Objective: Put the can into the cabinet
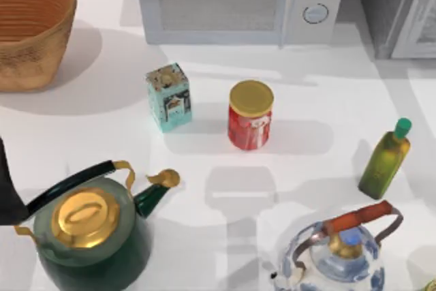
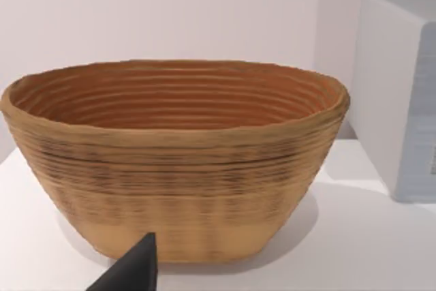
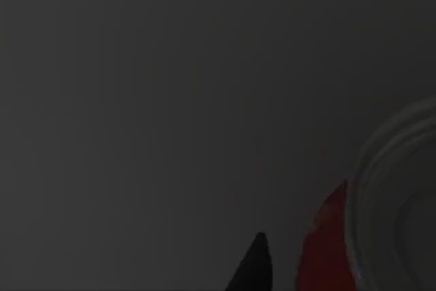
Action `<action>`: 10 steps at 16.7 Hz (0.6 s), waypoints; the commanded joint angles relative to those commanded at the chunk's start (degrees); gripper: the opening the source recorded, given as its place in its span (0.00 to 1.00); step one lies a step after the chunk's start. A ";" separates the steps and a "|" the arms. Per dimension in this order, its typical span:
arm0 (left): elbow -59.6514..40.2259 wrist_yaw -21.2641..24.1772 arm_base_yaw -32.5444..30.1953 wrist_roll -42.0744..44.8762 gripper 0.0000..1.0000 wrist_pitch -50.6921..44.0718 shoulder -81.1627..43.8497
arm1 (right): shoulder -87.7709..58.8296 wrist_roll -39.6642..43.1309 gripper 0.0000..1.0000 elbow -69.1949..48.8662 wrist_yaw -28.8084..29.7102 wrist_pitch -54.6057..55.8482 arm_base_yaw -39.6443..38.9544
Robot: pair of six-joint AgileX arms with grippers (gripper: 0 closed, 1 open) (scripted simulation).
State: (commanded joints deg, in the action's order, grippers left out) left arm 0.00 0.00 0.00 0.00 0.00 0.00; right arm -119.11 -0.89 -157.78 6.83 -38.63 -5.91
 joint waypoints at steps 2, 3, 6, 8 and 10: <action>0.00 0.00 0.00 0.00 1.00 0.00 0.00 | -0.37 -0.07 0.00 -0.38 -0.04 -0.16 0.10; 0.00 0.00 0.00 0.00 1.00 0.00 0.00 | -0.37 -0.07 0.00 -0.38 -0.04 -0.16 0.10; 0.00 0.00 0.00 0.00 1.00 0.00 0.00 | -0.37 -0.07 0.08 -0.38 -0.04 -0.16 0.10; 0.00 0.00 0.00 0.00 1.00 0.00 0.00 | -0.37 -0.07 0.23 -0.38 -0.04 -0.16 0.10; 0.00 0.00 0.00 0.00 1.00 0.00 0.00 | -0.37 -0.07 0.38 -0.38 -0.04 -0.16 0.10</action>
State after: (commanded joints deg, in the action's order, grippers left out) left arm 0.00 0.00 0.00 0.00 0.00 0.00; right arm -119.48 -0.95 -158.16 6.79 -38.78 -5.81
